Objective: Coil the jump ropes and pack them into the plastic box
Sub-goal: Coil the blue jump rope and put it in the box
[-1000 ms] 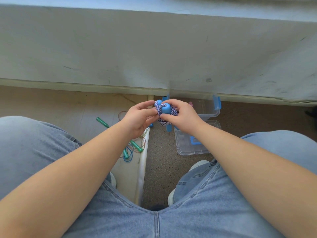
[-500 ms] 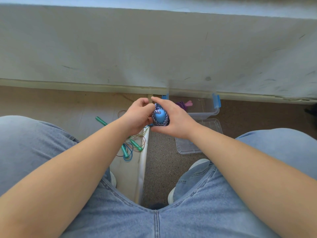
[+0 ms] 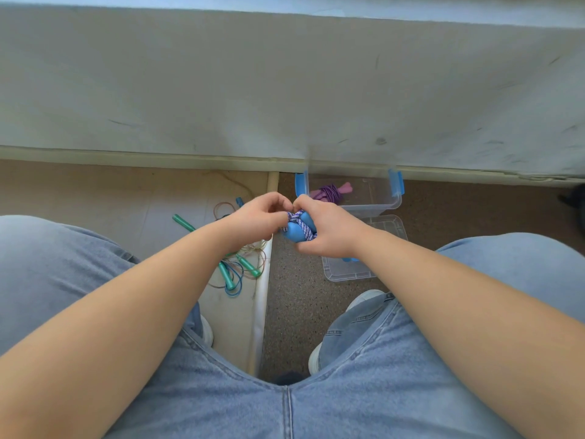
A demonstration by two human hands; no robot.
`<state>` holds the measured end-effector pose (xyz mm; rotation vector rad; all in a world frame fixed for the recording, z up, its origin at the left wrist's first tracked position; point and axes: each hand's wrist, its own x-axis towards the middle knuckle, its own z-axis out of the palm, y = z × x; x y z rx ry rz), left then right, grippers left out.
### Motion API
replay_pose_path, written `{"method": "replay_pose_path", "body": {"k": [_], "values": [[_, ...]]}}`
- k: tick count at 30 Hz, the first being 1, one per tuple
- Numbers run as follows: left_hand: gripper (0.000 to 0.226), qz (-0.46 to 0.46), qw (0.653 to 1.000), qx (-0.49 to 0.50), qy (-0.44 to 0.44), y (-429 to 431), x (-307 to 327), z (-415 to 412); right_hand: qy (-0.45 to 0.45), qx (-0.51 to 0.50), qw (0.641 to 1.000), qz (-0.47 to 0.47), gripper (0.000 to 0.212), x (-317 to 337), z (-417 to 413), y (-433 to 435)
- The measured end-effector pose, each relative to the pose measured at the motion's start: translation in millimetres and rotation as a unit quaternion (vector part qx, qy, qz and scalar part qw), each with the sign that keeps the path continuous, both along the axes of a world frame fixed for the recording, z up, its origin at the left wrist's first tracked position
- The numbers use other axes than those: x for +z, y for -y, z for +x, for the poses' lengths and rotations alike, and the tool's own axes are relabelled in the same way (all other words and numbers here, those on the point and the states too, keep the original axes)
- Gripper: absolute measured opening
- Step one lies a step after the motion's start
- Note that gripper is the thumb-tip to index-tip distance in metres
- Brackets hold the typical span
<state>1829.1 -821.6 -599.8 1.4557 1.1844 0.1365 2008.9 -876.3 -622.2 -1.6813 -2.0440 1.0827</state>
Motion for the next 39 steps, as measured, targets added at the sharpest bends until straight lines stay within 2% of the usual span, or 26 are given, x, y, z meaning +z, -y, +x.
{"method": "replay_pose_path", "body": {"k": [2, 6, 10, 18, 23, 25, 27, 30, 32, 35, 39], "values": [[0.015, 0.017, 1.000, -0.015, 0.006, -1, 0, -4, 0.017, 0.001, 1.000, -0.001, 0.046, 2, 0, 1], [0.017, -0.076, 0.992, 0.025, 0.093, -2, 6, -4, 0.115, 0.002, 0.993, 0.017, 0.049, 3, -1, 0], [0.027, 0.018, 0.997, -0.068, 0.036, 10, 7, 6, 0.228, -0.002, 0.973, 0.017, 0.052, -1, 1, -2], [0.026, 0.102, 0.987, -0.121, -0.001, 23, 4, 19, 0.315, -0.040, 0.948, -0.022, 0.055, -11, 10, 1], [0.018, 0.090, 0.994, -0.066, 0.003, 14, 0, 11, 0.276, -0.038, 0.960, -0.014, 0.054, -11, 5, -2], [0.029, 0.118, 0.992, -0.049, -0.012, 12, 0, 8, 0.239, -0.062, 0.969, -0.027, 0.051, -13, 4, -3], [0.049, 0.133, 0.991, -0.030, -0.005, 10, -1, 6, 0.222, -0.088, 0.970, -0.038, 0.048, -13, 4, -5], [0.072, 0.099, 0.994, 0.037, 0.027, 7, -5, 5, 0.199, -0.125, 0.971, -0.052, 0.050, -16, 5, -10], [0.072, 0.067, 0.996, 0.051, 0.015, 3, -9, 5, 0.169, -0.152, 0.971, -0.077, 0.059, -17, 4, -16], [0.066, 0.042, 0.999, 0.017, -0.006, -3, -13, 10, 0.130, -0.197, 0.967, -0.094, 0.064, -14, 4, -27], [0.056, 0.025, 1.000, 0.013, -0.012, -15, -19, 23, 0.021, -0.288, 0.951, -0.110, 0.052, -9, 11, -47]]}}
